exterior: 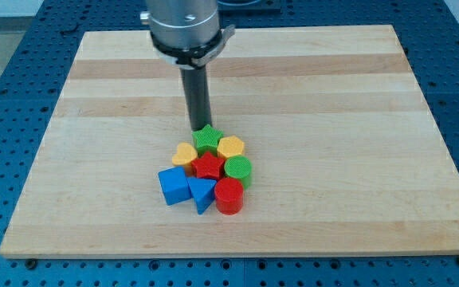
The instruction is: Point your arm at the red circle
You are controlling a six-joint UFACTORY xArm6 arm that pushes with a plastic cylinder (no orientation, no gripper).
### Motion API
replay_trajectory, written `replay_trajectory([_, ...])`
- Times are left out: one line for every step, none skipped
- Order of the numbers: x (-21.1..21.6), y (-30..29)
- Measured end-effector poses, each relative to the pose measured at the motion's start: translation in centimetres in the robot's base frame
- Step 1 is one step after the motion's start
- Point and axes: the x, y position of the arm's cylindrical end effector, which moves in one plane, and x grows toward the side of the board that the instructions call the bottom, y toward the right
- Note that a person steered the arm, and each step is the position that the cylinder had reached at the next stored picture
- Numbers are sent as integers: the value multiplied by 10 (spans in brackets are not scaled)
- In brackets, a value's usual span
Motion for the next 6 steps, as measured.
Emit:
replay_trajectory([-19, 48])
replay_trajectory([-24, 109])
replay_trajectory([7, 151])
replay_trajectory([53, 160])
replay_trajectory([86, 147])
replay_trajectory([109, 118])
